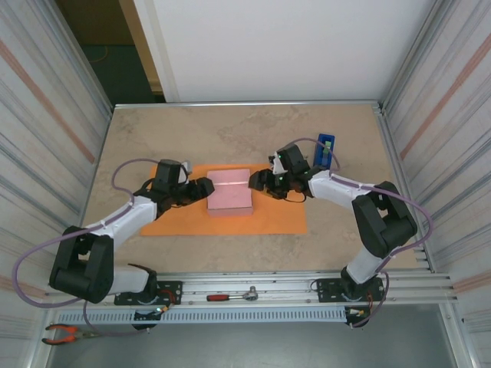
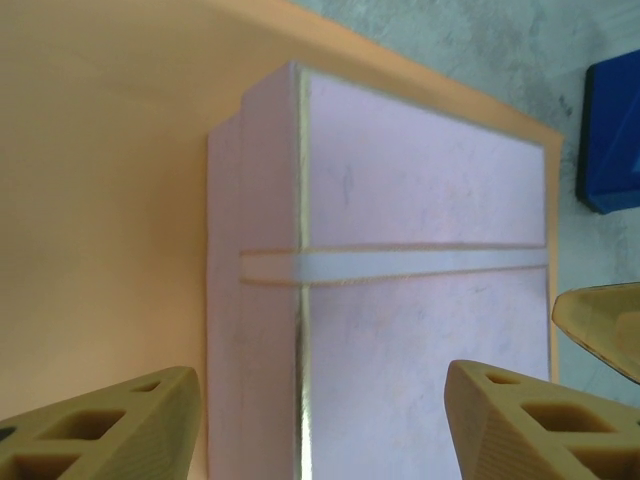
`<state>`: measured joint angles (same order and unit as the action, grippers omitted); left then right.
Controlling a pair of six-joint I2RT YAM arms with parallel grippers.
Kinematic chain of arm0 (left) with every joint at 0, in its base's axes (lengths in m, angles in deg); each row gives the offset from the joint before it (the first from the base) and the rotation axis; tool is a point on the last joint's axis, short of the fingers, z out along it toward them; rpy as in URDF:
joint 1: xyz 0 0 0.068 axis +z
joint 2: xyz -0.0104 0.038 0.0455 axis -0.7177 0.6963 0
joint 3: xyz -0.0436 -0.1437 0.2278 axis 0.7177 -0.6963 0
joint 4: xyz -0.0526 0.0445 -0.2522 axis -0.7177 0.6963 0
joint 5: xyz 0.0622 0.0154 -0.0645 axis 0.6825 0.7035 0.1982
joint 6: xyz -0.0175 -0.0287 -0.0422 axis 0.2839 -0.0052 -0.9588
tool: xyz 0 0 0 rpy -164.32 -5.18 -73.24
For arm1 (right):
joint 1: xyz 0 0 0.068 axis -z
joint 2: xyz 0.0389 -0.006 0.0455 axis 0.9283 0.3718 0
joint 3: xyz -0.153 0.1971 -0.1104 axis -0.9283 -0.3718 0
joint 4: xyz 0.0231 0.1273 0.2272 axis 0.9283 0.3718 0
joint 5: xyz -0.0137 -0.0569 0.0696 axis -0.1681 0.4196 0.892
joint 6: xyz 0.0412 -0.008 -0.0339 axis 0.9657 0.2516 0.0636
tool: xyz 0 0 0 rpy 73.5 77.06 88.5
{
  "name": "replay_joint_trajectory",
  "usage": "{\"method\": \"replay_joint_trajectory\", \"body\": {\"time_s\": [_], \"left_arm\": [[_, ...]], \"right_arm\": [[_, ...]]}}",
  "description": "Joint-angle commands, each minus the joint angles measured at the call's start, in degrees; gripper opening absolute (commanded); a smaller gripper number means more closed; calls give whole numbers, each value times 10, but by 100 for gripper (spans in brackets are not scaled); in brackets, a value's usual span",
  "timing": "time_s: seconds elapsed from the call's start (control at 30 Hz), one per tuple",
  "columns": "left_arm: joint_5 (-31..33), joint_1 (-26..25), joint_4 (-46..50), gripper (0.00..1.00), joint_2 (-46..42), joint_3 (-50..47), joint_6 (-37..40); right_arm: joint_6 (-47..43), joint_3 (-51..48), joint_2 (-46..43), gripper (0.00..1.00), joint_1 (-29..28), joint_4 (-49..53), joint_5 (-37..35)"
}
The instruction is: Wrap the gift box in paper
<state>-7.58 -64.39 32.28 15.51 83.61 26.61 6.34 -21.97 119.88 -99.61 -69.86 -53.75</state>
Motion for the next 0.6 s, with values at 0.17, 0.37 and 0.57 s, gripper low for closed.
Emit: {"method": "replay_joint_trajectory", "body": {"time_s": [0.17,0.37,0.57], "left_arm": [[-29,-15,49,66,-25,-2,38],[-45,-19,35,66,-6,6,38],[-53,-25,23,66,7,10,38]], "right_arm": [[0,-13,-15,57,-32,13,-20],[8,-8,-11,49,-44,9,-24],[19,-6,-23,42,-59,4,-18]]}}
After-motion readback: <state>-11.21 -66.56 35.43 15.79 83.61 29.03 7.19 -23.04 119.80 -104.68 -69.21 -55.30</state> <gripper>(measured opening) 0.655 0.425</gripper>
